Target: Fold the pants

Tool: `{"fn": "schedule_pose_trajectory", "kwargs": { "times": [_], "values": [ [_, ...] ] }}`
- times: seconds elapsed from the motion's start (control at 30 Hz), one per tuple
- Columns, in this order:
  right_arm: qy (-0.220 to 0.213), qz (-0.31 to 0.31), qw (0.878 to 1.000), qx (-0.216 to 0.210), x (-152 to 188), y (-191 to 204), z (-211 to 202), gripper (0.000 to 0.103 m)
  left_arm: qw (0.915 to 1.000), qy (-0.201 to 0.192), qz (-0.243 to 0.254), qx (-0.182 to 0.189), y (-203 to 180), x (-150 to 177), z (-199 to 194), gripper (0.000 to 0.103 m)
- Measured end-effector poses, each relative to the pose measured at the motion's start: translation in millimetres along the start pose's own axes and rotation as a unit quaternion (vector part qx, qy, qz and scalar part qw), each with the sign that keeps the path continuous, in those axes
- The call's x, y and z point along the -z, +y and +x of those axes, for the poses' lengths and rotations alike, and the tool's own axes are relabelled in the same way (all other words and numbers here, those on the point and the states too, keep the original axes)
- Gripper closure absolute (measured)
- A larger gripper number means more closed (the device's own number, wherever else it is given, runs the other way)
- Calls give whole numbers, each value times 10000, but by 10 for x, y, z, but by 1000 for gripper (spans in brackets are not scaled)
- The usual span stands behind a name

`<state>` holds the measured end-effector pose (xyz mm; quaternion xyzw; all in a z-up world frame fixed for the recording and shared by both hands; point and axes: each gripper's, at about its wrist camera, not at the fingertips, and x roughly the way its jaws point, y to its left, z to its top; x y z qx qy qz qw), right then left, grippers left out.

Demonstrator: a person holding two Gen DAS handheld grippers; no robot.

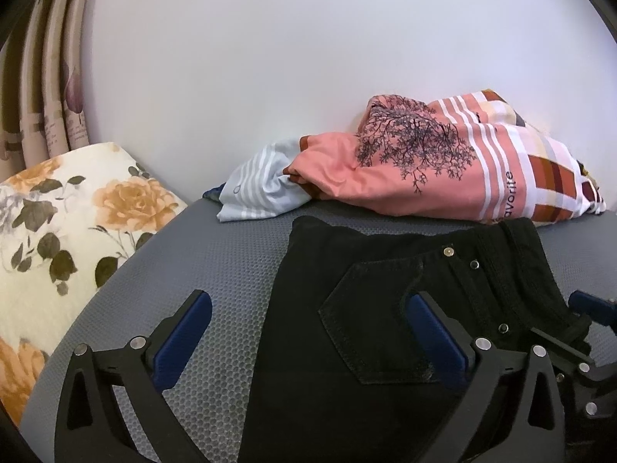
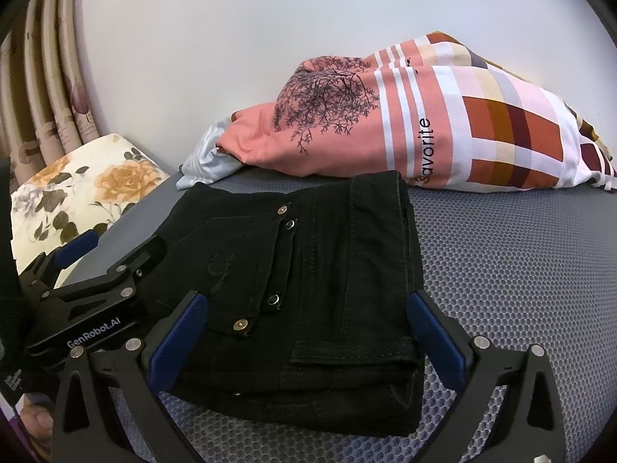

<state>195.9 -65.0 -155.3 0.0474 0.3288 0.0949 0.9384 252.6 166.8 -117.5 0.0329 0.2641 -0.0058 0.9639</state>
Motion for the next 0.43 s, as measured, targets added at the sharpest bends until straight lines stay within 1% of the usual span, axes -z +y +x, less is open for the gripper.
{"fn": "schedule_pose_trajectory", "kwargs": {
  "times": [0.1,0.23,0.3,0.33,0.37,0.43],
  "values": [
    [-8,14,10000,-22,-3,-7,5,1,10000,30,-49,48,14,-10,21,0],
    [0,1,10000,-13,-8,-4,8,1,10000,-3,14,-38,-19,-2,25,0],
    [8,-2,10000,-4,-8,0,11,0,9997,-129,5,-220,-33,19,-25,0],
    [16,-5,10000,1,-8,2,14,0,9988,-156,12,-455,-39,32,-48,0],
    [20,-11,10000,5,-8,6,15,0,9985,-153,30,-519,-43,37,-50,0],
    [18,-4,10000,0,-7,7,15,0,9992,-71,87,-389,-47,44,-30,0]
  ]
}}
